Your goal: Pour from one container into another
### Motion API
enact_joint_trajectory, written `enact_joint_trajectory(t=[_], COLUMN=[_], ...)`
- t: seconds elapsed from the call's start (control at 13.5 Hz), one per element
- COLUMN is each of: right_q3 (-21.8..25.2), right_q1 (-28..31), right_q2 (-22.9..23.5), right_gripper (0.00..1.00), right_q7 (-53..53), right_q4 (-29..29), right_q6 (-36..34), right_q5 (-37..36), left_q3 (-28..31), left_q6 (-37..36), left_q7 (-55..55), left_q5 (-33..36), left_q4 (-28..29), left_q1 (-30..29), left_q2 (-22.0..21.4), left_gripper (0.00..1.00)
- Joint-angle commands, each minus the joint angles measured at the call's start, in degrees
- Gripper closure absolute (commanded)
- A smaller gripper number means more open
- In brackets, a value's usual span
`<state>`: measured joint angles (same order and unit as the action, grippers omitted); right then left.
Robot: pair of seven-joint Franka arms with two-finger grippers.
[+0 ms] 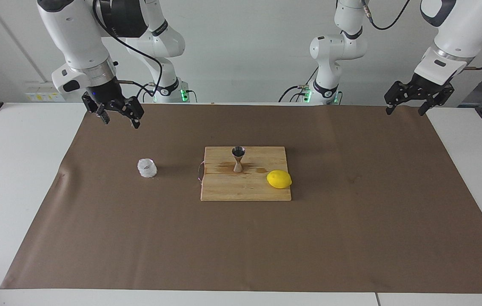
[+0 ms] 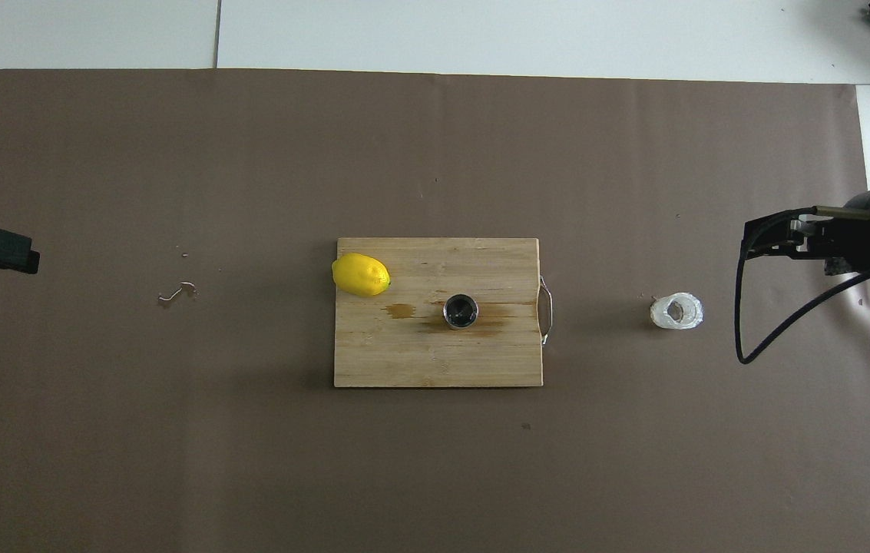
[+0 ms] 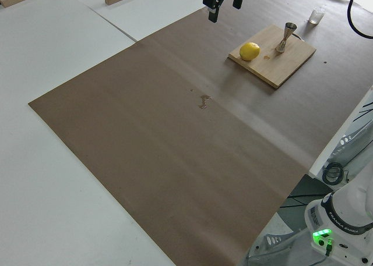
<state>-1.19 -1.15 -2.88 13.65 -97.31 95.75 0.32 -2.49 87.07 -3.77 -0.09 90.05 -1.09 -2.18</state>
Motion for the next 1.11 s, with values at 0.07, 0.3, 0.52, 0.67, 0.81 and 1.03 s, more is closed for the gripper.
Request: enact_joint_trajectory(t=[0.07, 0.3, 0.52, 0.67, 0.81, 1.03], right_q3=[-0.04, -0.04, -0.04, 0.05, 0.05, -0.04], right_q1=[-0.08, 0.18, -0.08, 0.18, 0.27, 0.27], right_q2=[-0.46, -0.99, -1.42, -1.6, -1.6, -1.69], right_gripper=[0.0, 0.0, 0.0, 0.0, 0.0, 0.0], right_q7=[-1.08, -1.34, -1.34, -2.57, -4.15, -3.81], right_q4=[0.46, -0.33, -1.03, -1.39, -1.47, -1.47], right_q6=[-1.18, -2.76, -2.85, -2.24, -2.15, -2.33], right_q5=[-1.37, -1.46, -1.64, -1.64, -2.07, -2.43], left_q3=[0.12, 0.12, 0.12, 0.12, 0.12, 0.12], left_q6=[0.47, 0.56, 0.64, 0.64, 0.64, 0.73], left_q7=[-0.71, -0.71, -0.71, -0.71, -0.71, -0.71], left_q5=[-0.7, -0.7, -0.7, -0.7, -0.7, -0.7], left_q4=[0.92, 0.83, 0.83, 0.83, 0.83, 0.83], left_q1=[-0.32, -0.32, -0.32, -0.32, -0.32, -0.32], left_q2=[-0.9, -0.9, -0.9, -0.9, -0.9, -0.81], left_gripper=[0.0, 0.0, 0.0, 0.0, 0.0, 0.0])
